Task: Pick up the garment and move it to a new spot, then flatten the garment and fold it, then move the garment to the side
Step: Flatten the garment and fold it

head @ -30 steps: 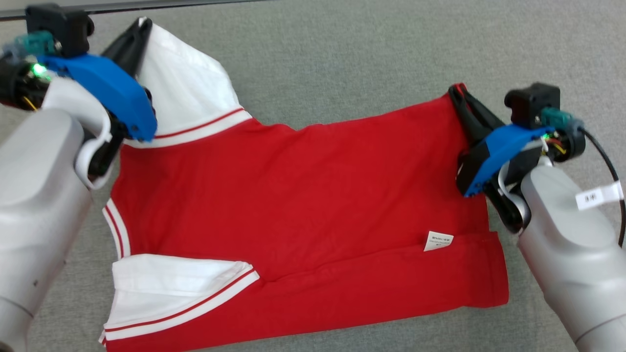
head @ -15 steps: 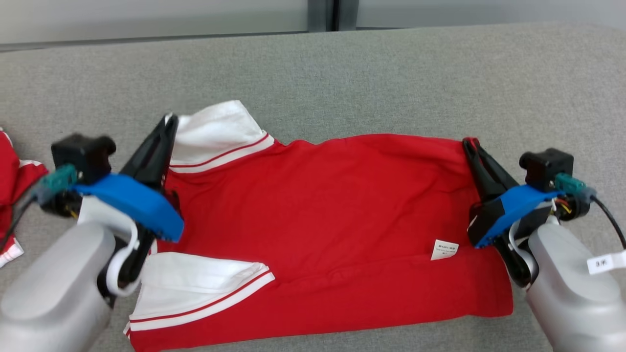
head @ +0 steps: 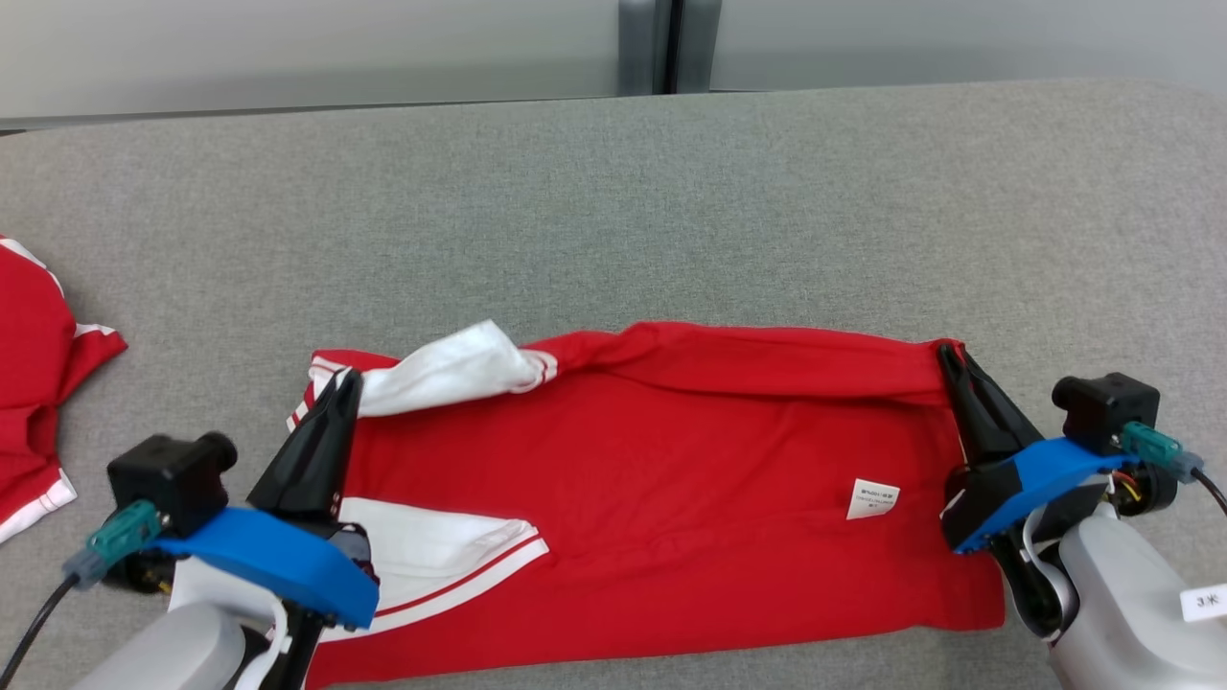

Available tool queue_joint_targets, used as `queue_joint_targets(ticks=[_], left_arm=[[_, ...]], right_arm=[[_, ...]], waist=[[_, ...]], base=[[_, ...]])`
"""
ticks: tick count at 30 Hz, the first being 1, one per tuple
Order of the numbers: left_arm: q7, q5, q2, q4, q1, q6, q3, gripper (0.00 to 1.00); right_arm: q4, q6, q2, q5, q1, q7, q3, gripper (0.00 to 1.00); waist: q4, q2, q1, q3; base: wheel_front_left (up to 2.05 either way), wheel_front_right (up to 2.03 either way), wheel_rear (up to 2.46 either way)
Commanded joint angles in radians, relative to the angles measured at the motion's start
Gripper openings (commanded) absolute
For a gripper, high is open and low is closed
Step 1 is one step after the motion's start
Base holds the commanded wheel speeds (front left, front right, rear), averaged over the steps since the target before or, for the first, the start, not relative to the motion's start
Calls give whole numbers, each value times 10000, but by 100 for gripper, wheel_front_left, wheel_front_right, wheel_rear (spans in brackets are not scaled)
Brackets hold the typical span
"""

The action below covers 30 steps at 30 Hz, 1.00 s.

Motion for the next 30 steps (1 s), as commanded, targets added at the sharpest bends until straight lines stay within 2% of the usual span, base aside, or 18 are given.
queue_joint_targets(ticks=[1,12,20,21,22,23,26,30], left_arm=[[-65,-43,76,-68,130,96,68,0],[-259,-284,273,-974,1708,877,381,0],[-313,-158,204,-1159,2569,1136,621,0],[-320,-205,76,-1199,2584,1127,721,0],[-331,-180,-15,-1229,2596,1099,847,48],[-336,-61,-11,-1176,2619,1098,909,100],[-340,297,-313,-1080,2601,1015,1254,100],[-337,1394,-856,-963,2699,888,2307,100]], right_arm=[[-82,3,-54,43,178,-51,-35,0],[-1088,3,3,-37,1552,-63,-777,0],[-1715,3,147,-82,2474,69,-1334,0],[-1788,3,154,-112,2514,80,-1370,40],[-1854,3,175,-106,2576,113,-1419,100],[-1906,3,198,-109,2643,134,-1451,100],[-2111,3,241,-178,2689,157,-1531,100],[-2392,3,235,-220,2657,151,-1664,100]], waist=[[-5,1,1,-14],[109,1,1,-175],[128,1,1,-281],[131,1,1,-288],[132,1,1,-299],[125,1,1,-317],[101,1,1,-400],[67,1,1,-522]], base=[[0,0,0],[0,0,0],[0,0,0],[0,0,0],[0,0,0],[0,0,0],[0,0,0],[0,0,0]])
